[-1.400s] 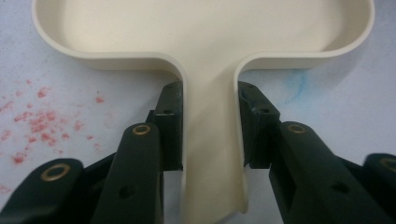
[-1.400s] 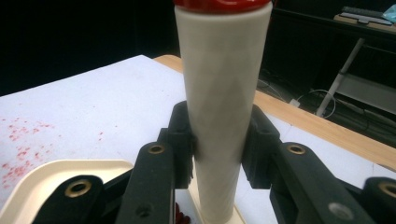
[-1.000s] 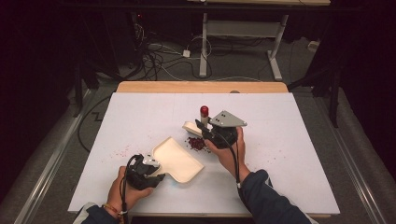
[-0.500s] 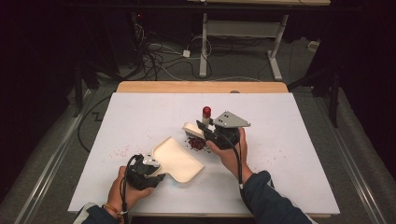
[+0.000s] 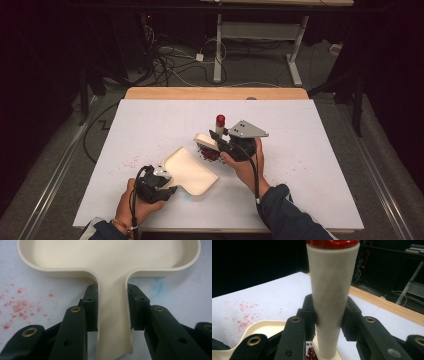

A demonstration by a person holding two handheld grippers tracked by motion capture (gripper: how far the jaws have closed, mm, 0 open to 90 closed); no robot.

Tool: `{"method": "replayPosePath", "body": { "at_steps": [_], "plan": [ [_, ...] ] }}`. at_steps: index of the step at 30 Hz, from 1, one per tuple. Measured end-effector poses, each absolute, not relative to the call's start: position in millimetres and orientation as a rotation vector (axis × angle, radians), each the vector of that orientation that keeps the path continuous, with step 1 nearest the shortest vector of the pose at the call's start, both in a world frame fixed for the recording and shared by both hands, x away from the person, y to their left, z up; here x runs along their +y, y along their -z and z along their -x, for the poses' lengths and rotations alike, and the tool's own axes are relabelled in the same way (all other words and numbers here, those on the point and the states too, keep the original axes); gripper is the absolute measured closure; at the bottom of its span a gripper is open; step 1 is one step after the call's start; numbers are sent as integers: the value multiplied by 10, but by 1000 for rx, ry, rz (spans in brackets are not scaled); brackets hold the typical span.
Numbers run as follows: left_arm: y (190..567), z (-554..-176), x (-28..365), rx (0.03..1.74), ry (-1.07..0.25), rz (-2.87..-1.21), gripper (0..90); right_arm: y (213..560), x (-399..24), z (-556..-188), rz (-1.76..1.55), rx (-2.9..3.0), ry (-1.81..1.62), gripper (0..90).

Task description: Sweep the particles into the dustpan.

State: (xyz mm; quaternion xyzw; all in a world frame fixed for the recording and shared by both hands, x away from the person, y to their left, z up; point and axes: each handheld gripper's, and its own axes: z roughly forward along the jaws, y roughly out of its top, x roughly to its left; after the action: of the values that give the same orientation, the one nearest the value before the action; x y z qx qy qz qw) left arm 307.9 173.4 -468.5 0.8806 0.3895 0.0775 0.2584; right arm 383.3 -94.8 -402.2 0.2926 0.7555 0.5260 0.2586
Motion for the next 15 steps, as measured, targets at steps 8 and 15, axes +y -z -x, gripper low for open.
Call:
{"method": "replayPosePath", "body": {
  "at_steps": [8, 15],
  "plan": [
    [4688, -3091, 1652, 1096, -209, -2407, 640, 4035, -866, -3760, -786, 2063, -1424, 696],
    [4677, -3118, 1569, 1103, -206, -2413, 640, 4032, -843, -3719, -798, 2059, -1445, 697]
  ]
}}
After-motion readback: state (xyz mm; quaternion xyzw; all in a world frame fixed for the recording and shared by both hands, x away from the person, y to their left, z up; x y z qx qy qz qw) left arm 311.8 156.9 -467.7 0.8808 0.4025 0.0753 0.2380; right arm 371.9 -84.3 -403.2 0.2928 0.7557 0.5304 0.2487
